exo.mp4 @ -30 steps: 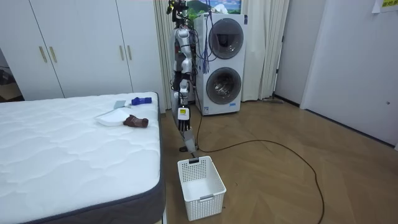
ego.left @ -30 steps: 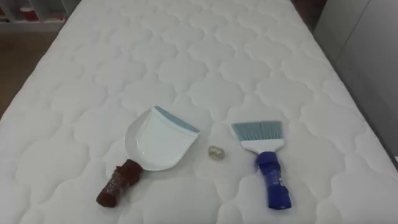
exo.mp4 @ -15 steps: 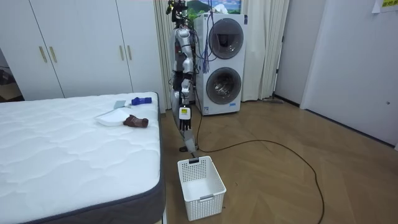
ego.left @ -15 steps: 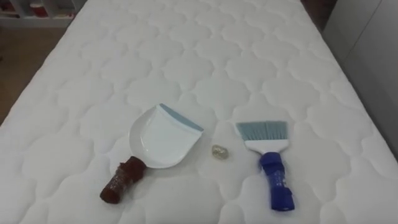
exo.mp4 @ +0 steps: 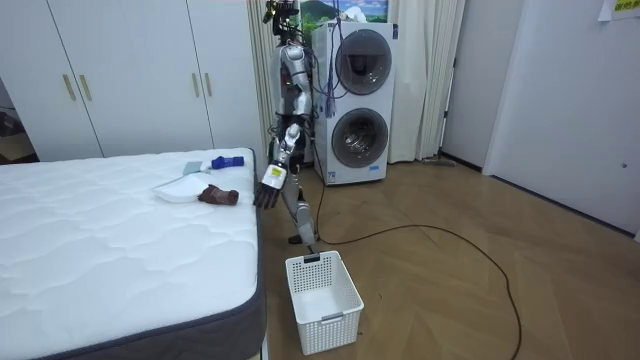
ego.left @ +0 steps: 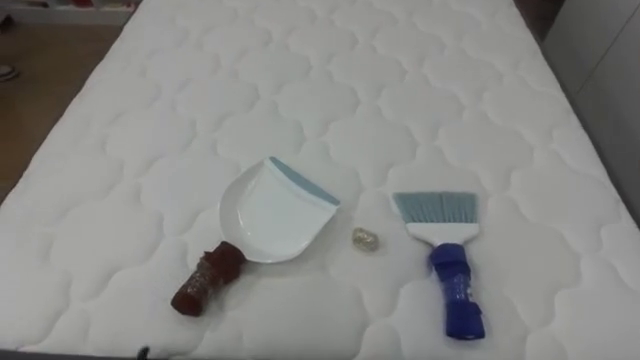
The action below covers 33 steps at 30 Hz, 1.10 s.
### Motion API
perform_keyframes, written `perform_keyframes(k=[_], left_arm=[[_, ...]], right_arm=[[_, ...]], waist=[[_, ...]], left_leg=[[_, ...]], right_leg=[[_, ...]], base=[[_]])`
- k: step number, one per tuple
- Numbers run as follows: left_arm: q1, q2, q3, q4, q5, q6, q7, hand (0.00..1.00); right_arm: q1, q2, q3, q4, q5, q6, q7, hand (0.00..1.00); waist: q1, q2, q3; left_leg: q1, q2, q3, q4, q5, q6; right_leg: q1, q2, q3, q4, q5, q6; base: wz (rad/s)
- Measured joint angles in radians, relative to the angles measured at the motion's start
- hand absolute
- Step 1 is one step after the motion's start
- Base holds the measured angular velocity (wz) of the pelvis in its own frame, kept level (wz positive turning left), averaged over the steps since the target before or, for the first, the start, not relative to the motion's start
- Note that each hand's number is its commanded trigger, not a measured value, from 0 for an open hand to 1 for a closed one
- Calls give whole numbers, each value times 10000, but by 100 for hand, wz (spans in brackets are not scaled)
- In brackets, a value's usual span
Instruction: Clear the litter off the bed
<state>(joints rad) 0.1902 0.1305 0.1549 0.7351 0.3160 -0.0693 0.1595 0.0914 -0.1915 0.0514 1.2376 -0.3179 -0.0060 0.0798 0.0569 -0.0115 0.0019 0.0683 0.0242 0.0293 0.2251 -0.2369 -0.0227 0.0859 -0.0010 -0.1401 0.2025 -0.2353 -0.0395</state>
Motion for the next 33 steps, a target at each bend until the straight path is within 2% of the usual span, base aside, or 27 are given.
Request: perform_keyframes(k=[3, 10, 14, 15, 18, 22, 25, 28, 30, 33], left_arm=[[-86, -19, -100, -504, -319, -374, 378, 0], [-238, -47, -499, -505, -517, -527, 585, 0], [-270, -38, -824, -1875, -672, -586, 752, 0], [-373, -43, -914, -2087, -842, -813, 783, 0], [-718, -39, -1073, -2120, -888, -1035, 911, 0], [-793, -38, -1483, -2200, -963, -1041, 999, 0], [-829, -35, -1681, -2203, -965, -1042, 1000, 0], [-839, -29, -1714, -2199, -879, -1042, 1008, 0], [-838, -17, -1718, -2194, -859, -1041, 1010, 0], [-876, 105, -1732, -2099, -767, -1040, 1009, 0]], right_arm=[[74, -12, -137, -154, 1, -224, -9, 0], [70, -49, -108, -191, 86, -286, -29, 0], [35, -71, -15, -192, 347, -284, 2, 0], [48, -88, 30, -193, 422, -282, 14, 0], [49, -120, 54, -198, 477, -285, 67, 0], [73, -131, 52, -206, 810, -283, 77, 0], [97, -129, 55, -208, 904, -278, 52, 0], [86, -78, 58, -205, 948, -276, -12, 0], [66, -63, 65, -205, 951, -276, -26, 0], [47, 4, 67, -205, 1060, -279, 13, 0]], waist=[[-15, 6, -10], [-1, 38, -2], [-222, 49, 3], [-231, 63, 1], [-262, 88, -16], [-518, 90, -12], [-547, 84, -11], [-557, -7, 26], [-544, -91, 79], [-613, -214, 81]], left_leg=[[107, -4, 0, -97, 1, 1], [152, 2, -14, -209, 0, 1], [78, -2, -20, -209, 1, 1], [82, -8, -12, -207, 1, 3], [145, -1, 50, -203, 1, 3], [281, 3, 77, -217, 2, 3], [327, 4, 105, -224, 2, 4], [309, 14, 171, -227, 12, 16], [268, 11, 237, -224, 18, 24], [122, -9, 228, -177, 21, 31]], right_leg=[[55, 0, 2, 9, 4, 5], [98, 1, -7, -38, 11, 12], [160, -18, -211, -202, 69, 27], [158, -29, -277, -202, 70, 29], [172, -25, -261, -185, 71, 31], [345, -26, -250, -171, 72, 32], [368, -27, -216, -163, 71, 32], [215, -66, -31, -101, 71, 31], [78, -75, 12, 14, 66, 35], [-24, -79, -4, 6, 79, 57]], base=[[0], [0], [10], [10], [-6], [-1], [-4], [-9], [-14], [-2]])
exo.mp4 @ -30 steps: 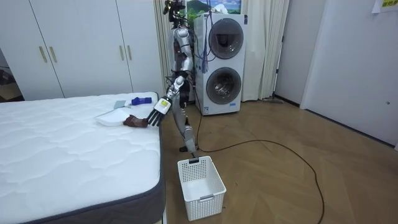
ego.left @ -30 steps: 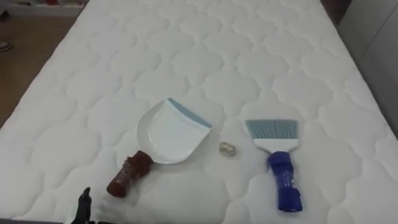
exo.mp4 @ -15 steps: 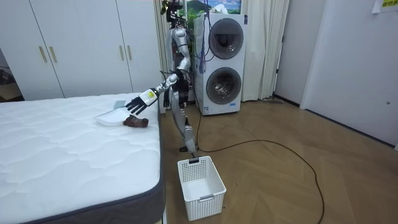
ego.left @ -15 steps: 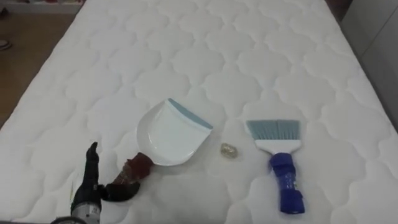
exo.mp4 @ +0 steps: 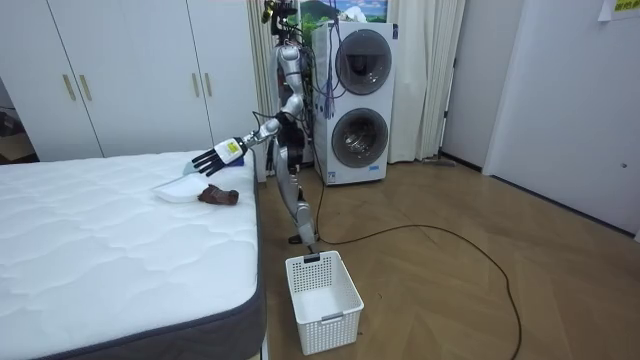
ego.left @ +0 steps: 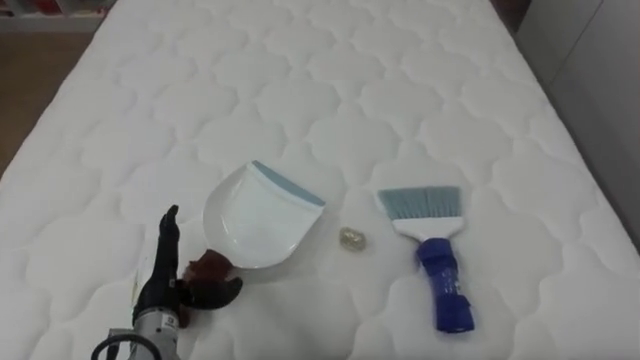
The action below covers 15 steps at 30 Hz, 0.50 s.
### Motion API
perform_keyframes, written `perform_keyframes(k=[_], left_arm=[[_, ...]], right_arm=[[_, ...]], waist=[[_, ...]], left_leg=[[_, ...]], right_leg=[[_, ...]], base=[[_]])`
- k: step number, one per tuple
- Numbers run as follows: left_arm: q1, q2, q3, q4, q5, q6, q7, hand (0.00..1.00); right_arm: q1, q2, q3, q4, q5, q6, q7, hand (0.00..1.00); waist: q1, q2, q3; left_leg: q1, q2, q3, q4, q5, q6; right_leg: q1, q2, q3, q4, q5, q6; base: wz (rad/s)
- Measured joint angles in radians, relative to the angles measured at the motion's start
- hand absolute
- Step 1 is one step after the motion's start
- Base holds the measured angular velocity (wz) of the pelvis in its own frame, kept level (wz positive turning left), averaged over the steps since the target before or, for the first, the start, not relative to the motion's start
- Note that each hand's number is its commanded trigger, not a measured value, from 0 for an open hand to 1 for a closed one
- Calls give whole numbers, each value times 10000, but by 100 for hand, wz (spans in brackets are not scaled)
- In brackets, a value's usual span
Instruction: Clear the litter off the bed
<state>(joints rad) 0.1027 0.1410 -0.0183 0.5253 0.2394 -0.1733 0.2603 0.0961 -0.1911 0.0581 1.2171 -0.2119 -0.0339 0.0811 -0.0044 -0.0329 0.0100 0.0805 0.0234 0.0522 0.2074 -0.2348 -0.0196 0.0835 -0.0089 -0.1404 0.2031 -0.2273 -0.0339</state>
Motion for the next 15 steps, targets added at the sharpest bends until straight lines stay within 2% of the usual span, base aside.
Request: perform_keyframes(k=[2, 5, 9, 15], left_arm=[[-55, 90, -48, 263, 128, 6, -1, 0], [-124, 206, -64, 365, 188, 130, -9, 0], [-424, 216, -133, 769, 426, 252, -19, 0], [-604, 236, -487, 937, 674, 444, -14, 0]], right_arm=[[4, 1, -1, 4, 117, 2, 40, 0], [9, 2, -11, -131, 199, 9, 103, 0], [9, -112, -2, -164, 647, 50, 234, 0], [-14, -277, 101, -163, 980, 139, 273, 0]], waist=[[-93, -31, -2], [-212, -27, -50], [-237, 106, -31], [-273, 307, -77]], left_leg=[[-11, -17, 9, 0, 0, 1], [-363, -23, 19, 186, -1, 3], [-534, -9, 27, 275, -1, 2], [-625, 6, 31, 278, -1, 2]], right_leg=[[-15, 9, 3, 1, 9, 14], [-292, -4, -14, 17, 40, 29], [-364, -12, -14, 14, 88, 25], [-544, -23, 3, 30, 90, 22]], base=[[0], [0], [0], [0]])
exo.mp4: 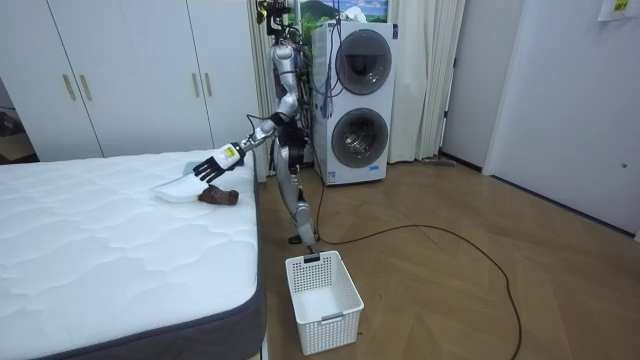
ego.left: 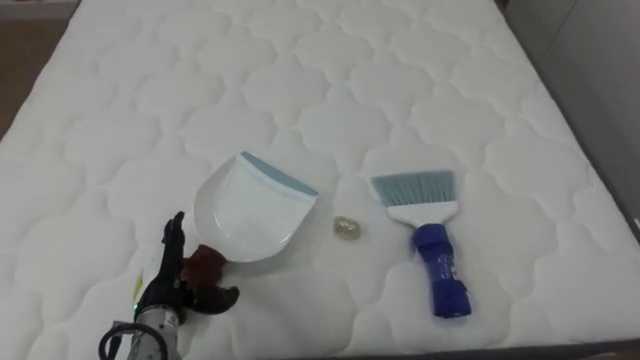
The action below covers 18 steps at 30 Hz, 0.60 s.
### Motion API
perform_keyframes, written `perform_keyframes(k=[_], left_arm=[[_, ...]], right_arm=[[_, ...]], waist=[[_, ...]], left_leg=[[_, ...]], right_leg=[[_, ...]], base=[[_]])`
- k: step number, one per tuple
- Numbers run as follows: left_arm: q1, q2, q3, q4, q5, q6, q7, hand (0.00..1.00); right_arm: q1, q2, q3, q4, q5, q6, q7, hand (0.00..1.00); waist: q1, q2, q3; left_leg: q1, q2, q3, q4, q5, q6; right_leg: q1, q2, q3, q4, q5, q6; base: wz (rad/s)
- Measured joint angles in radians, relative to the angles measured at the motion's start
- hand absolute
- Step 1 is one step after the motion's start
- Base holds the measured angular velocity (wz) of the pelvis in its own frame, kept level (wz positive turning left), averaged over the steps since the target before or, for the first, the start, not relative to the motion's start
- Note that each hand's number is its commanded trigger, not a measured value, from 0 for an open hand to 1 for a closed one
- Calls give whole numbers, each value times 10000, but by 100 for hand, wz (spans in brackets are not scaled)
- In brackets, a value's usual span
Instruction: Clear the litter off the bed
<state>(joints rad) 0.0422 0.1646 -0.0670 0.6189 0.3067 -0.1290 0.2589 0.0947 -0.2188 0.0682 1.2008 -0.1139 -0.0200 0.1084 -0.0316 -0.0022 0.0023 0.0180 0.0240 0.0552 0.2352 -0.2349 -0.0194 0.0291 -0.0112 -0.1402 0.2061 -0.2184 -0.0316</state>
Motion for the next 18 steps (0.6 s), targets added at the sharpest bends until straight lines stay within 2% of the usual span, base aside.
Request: perform_keyframes(k=[5, 18], left_arm=[[2, 21, -330, -5, 172, 76, 128, 0], [2, 25, -353, -27, 193, 78, 670, 0]], right_arm=[[6, -20, 82, -8, 152, 1, -45, 0], [13, -5, 256, -34, 368, -6, -292, 0]], waist=[[-12, 35, 0], [2, 40, 7]], left_leg=[[-85, 1, -5, -5, 0, 0], [-65, -4, 0, 3, 9, 15]], right_leg=[[-88, -2, -9, 21, 2, -3], [-156, -10, 3, 169, 2, -3]], base=[[0], [0]])
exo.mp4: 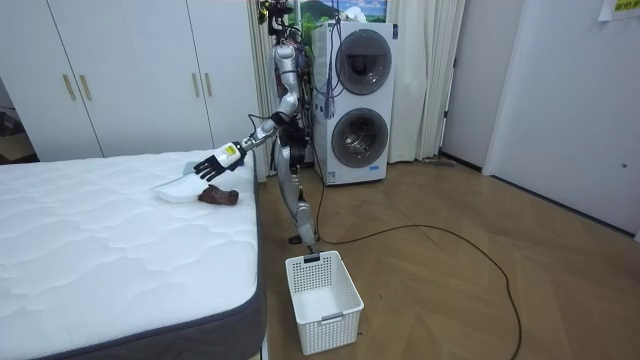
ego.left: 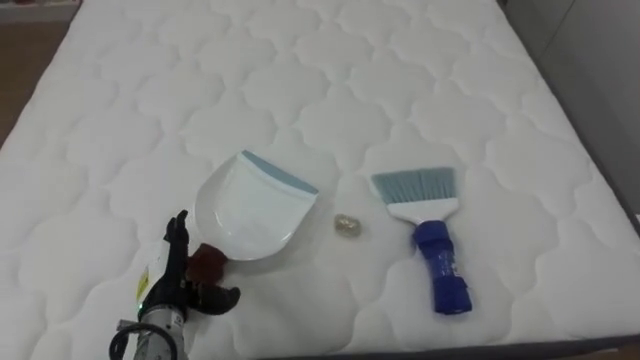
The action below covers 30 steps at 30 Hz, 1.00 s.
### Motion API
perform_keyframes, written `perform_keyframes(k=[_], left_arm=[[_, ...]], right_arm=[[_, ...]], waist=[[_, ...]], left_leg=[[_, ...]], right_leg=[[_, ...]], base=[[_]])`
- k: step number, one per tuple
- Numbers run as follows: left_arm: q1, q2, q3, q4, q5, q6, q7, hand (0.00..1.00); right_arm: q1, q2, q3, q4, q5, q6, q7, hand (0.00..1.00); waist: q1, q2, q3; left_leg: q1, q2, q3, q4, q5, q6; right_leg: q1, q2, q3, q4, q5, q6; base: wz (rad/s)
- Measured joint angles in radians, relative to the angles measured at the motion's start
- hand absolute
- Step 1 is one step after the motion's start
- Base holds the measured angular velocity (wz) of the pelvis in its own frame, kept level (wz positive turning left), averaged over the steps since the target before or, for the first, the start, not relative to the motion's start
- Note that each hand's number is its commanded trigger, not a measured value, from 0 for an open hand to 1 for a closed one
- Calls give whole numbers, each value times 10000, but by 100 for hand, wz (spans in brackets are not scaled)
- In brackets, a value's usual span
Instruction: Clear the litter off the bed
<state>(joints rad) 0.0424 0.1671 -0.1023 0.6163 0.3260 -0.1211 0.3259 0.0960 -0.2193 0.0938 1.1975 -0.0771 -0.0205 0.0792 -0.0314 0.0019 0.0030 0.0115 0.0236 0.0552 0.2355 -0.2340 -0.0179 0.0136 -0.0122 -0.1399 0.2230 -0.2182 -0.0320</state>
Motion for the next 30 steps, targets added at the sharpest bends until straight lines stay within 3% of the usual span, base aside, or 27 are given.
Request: perform_keyframes(k=[11, 25, 30], left_arm=[[-1, 3, -5, 160, 0, -9, 67, 0], [-78, 35, 45, 1273, -82, -4, 184, 0], [-371, 37, 46, 1999, -84, -4, 164, 0]], right_arm=[[-6, 2, 46, 39, 258, -2, -7, 0], [-61, 47, 122, 127, 1043, 10, -107, 0], [-115, 19, 324, 166, 1144, 6, -27, 0]], waist=[[33, -46, 13], [71, -115, 39], [57, -149, 48]], left_leg=[[-25, 1, 129, -4, 6, 10], [-380, 6, 151, 20, 6, 10], [-562, 10, 158, 165, 6, 10]], right_leg=[[-80, 8, 6, 12, 0, 0], [-504, 4, -3, 167, 0, 0], [-583, -4, -10, 228, 1, -1]], base=[[-3], [-1], [0]])
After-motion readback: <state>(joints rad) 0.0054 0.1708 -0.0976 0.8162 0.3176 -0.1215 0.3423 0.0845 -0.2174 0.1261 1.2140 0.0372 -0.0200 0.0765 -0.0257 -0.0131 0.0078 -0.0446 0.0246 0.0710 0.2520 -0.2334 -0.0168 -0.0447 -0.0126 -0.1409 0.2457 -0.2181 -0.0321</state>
